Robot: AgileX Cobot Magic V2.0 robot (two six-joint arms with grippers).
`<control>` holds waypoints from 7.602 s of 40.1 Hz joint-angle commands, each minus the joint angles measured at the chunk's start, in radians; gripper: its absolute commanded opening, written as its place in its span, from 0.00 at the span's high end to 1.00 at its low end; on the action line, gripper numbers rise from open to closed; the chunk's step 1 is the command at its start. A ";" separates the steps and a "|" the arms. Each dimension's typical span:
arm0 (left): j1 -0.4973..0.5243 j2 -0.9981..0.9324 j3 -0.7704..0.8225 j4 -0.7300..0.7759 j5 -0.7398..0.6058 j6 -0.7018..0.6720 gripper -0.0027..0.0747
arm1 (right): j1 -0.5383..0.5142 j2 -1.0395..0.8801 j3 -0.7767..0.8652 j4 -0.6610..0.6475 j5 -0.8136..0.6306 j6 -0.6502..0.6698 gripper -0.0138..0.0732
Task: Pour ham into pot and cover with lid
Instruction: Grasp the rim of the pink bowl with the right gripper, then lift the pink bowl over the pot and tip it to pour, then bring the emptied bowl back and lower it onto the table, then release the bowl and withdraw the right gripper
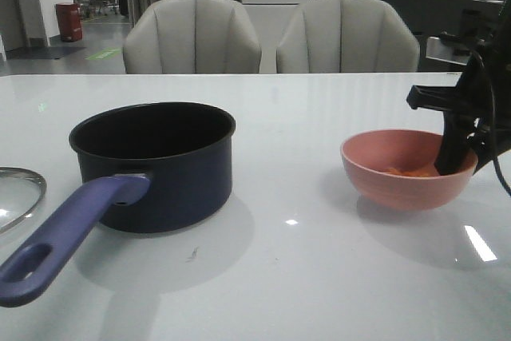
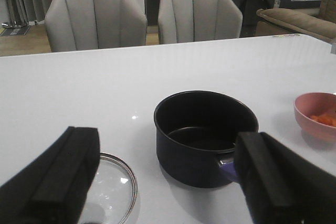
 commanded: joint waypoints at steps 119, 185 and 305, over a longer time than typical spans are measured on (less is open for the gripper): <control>-0.008 0.010 -0.026 -0.003 -0.085 -0.003 0.24 | 0.496 -0.324 0.116 -0.143 -0.789 0.097 0.69; -0.008 0.010 -0.026 -0.003 -0.085 -0.003 0.24 | 0.073 -0.453 0.112 -0.071 -0.171 -0.169 0.28; 0.352 1.512 -0.939 -0.083 0.497 -0.090 0.16 | 0.188 -1.632 1.072 0.037 -0.698 -0.157 0.66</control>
